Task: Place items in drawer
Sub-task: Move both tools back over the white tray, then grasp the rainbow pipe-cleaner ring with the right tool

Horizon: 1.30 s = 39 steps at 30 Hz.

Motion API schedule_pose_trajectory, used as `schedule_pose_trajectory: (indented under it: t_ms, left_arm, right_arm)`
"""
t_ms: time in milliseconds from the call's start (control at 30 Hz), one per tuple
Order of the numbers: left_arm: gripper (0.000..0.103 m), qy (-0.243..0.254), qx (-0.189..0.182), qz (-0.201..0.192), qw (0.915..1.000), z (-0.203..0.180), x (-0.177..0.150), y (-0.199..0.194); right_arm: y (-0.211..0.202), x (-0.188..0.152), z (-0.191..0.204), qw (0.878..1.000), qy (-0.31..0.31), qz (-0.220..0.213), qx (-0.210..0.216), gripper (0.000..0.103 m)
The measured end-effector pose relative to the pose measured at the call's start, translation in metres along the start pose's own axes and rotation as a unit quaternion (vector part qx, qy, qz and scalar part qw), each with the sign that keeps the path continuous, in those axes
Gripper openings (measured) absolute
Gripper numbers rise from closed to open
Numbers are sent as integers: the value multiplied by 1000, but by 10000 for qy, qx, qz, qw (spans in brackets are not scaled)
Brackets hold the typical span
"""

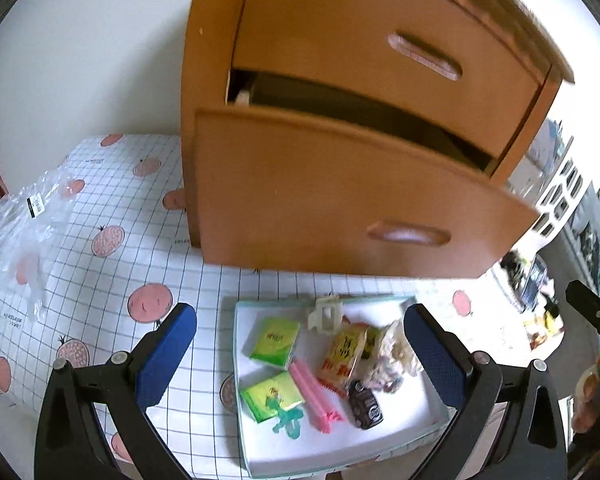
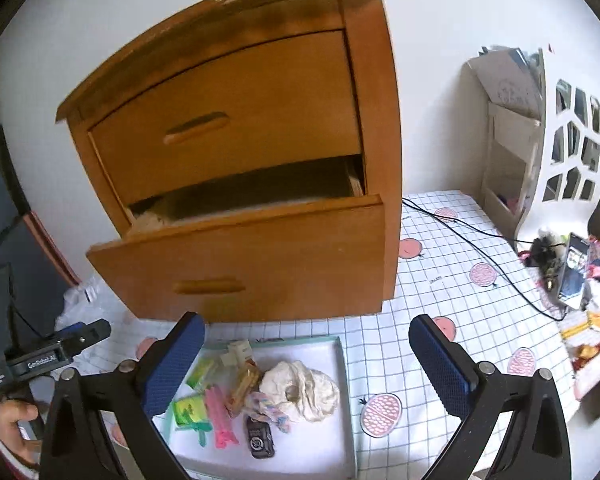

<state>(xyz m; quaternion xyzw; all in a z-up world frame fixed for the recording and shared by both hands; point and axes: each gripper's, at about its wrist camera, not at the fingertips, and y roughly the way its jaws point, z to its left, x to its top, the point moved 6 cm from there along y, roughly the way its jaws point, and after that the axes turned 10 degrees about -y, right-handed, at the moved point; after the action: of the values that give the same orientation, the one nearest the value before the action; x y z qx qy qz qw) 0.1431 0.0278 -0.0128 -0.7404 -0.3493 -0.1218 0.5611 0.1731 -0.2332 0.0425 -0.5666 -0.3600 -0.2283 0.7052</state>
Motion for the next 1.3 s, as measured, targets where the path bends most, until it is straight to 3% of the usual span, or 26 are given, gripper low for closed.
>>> schedule_pose_trajectory:
  t_ms: [200, 367, 533, 700, 800, 900, 1033, 1300]
  left_arm:
    - [103, 46, 232, 456, 9987, 3, -29, 29]
    - [103, 172, 423, 890, 9950, 13, -61, 58]
    - [103, 232, 444, 1186, 9917, 24, -84, 77]
    - [101, 238, 397, 1427, 9887, 34, -101, 92]
    - [94, 286, 346, 1579, 9864, 38, -110, 100]
    - [93, 285, 283, 1656, 9854, 42, -115, 105]
    - [84, 334, 220, 1722, 9842, 44, -118, 110]
    - [84, 294, 140, 1697, 9850, 44, -119, 112]
  right_arm:
    - [29, -28, 23, 9978, -29, 621, 244, 103]
    - [69, -67, 39, 9894, -34, 1389, 419, 103]
    - [92, -102, 48, 9811, -88, 1864, 501, 102]
    - [114, -120, 49, 9715, 99, 2278, 643, 91]
    - [123, -125, 52, 9676, 138, 2423, 692, 83]
    - [132, -131, 53, 9634, 134, 2590, 678, 73]
    - [145, -143, 53, 9549, 236, 2876, 698, 55]
    - [161, -153, 48, 9491, 398, 3052, 672, 44]
